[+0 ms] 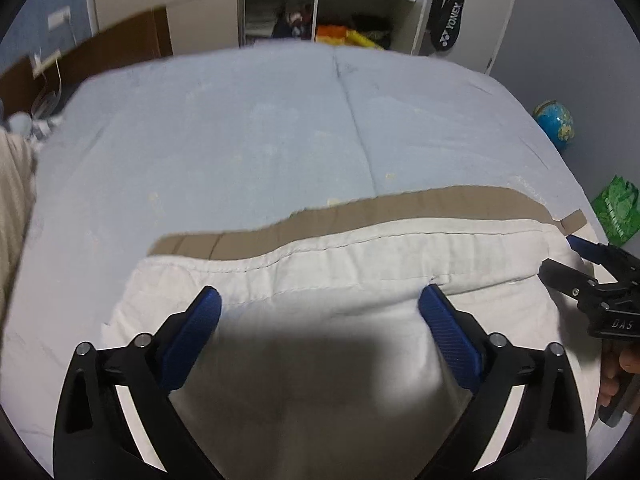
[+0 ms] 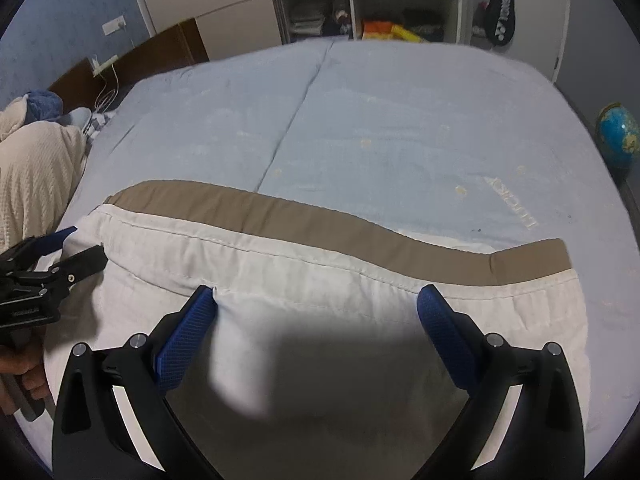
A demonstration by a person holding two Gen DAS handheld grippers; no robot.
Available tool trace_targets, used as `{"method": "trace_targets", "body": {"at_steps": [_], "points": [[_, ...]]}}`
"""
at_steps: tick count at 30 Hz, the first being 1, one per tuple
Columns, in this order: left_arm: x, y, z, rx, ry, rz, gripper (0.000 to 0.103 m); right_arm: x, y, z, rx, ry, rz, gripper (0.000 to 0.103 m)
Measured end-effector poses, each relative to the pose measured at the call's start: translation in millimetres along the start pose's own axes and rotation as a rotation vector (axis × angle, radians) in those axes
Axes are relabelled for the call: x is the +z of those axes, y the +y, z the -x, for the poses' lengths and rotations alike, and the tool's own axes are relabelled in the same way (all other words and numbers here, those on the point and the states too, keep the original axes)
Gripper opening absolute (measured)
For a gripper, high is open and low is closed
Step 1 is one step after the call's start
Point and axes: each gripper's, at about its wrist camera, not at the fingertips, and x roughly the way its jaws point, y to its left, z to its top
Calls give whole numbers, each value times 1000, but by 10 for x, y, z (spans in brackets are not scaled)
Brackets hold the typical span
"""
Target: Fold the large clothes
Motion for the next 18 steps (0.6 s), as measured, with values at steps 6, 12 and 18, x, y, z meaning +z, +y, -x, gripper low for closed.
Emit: {"method": "trace_targets", "body": {"at_steps": [6,12,18], "points": [[23,139,112,-63,19,42,97,-46,-127,160,44,-29,-35,96],[-200,506,505,-72,-15,107,96,-352,-362,530,1,-84,-32,96],[-714,924,904,-9,-45,151,96,-871,-775,1021,-35,-135,-101,96]]}}
